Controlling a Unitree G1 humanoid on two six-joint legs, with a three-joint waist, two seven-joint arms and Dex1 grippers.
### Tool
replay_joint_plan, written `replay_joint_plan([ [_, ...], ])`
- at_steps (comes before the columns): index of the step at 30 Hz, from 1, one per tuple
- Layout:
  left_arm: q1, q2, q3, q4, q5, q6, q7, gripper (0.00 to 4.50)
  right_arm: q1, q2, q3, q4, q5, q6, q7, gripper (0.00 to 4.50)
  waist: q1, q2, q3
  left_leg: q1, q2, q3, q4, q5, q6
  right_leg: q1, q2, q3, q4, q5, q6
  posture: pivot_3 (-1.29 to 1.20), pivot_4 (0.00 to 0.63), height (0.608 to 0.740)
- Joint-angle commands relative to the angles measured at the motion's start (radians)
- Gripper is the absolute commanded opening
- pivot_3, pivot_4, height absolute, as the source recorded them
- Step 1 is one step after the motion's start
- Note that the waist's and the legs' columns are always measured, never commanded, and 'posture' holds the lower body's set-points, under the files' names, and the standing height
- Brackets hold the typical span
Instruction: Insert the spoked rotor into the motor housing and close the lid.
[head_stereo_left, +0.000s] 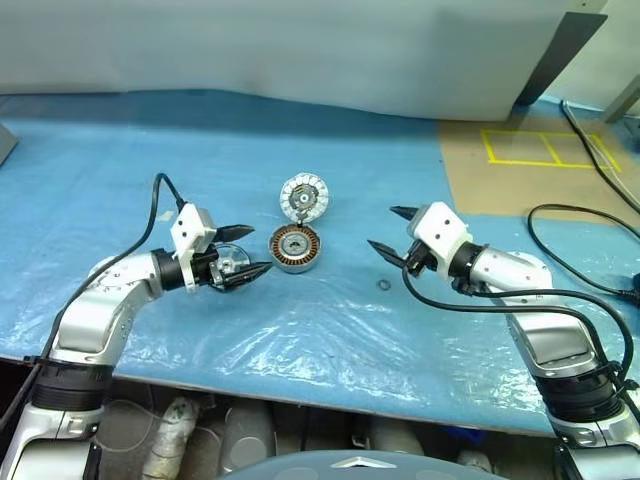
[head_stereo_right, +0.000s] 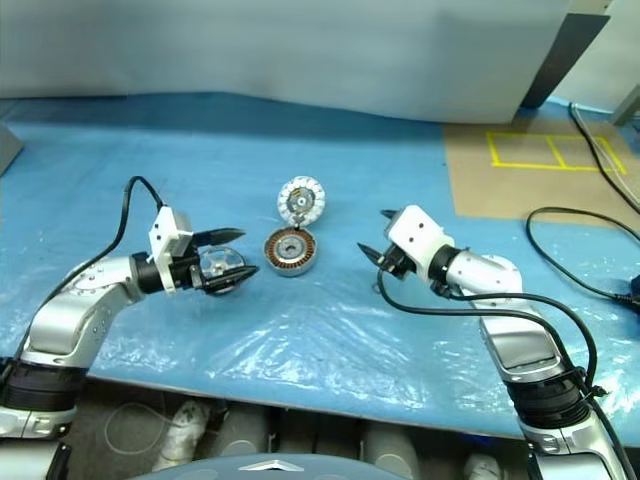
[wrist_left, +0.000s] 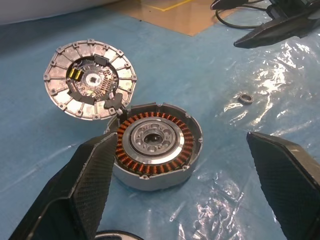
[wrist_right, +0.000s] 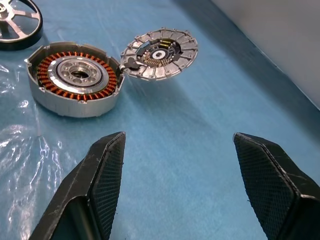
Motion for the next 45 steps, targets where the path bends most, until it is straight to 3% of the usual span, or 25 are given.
replay_joint_plan([
  [1,-0.028,0.007,-0.005,0.012,-0.009,-0.004,-0.033,4.34,-0.036,0.014,-0.026,-0.030,0.128,0.116,0.066,3.60,0.000,0.000,0.000,0.000,0.000,0.000,0.000,0.000,0.000,0.000,0.000,0.000,0.000,0.000,0.000,0.00,0.150,0.740],
  [6,-0.040,0.025,-0.034,0.018,0.009,0.004,-0.072,4.34,-0.064,-0.008,0.020,0.005,0.035,0.027,0.051,3.60,0.002,0.000,0.000,0.000,0.000,0.000,0.001,0.000,0.000,0.000,0.000,0.000,0.001,0.000,-0.001,0.00,0.150,0.740],
  [14,-0.063,0.009,-0.034,0.029,0.012,0.002,-0.070,4.34,-0.117,0.009,0.026,0.022,0.079,0.039,0.104,3.60,0.001,0.000,0.000,0.000,0.000,0.000,0.002,0.000,0.001,0.000,0.000,0.000,0.003,-0.001,-0.001,0.00,0.150,0.740],
  [19,-0.050,0.008,-0.022,0.008,-0.010,0.015,-0.073,4.34,-0.136,0.045,-0.017,0.010,0.205,0.102,0.155,3.60,0.001,0.000,0.000,0.000,0.001,0.000,0.001,0.000,0.001,0.000,0.000,0.000,0.003,-0.001,-0.001,0.00,0.150,0.740],
  [31,-0.005,0.053,0.039,-0.004,-0.030,0.006,-0.080,4.34,-0.207,0.009,0.059,0.082,0.184,0.044,0.249,3.60,-0.001,0.000,0.000,0.000,0.001,0.000,0.002,0.000,0.001,0.000,0.000,0.000,0.003,-0.001,-0.001,0.00,0.150,0.740],
  [41,0.074,0.046,0.054,-0.035,-0.012,-0.004,-0.046,4.34,-0.567,0.126,0.344,0.541,-0.003,-0.183,0.511,3.60,-0.005,0.000,0.000,-0.002,0.002,0.000,0.005,0.000,0.001,-0.001,0.000,-0.002,0.004,-0.001,-0.002,0.00,0.150,0.740],
  [45,0.114,0.035,0.051,-0.073,-0.006,-0.008,-0.019,4.34,-0.694,0.188,0.417,0.756,-0.096,-0.378,0.595,3.60,-0.010,0.000,0.000,-0.006,0.002,-0.001,0.006,0.001,0.002,-0.004,0.000,-0.003,0.005,0.000,-0.003,0.00,0.150,0.740],
])
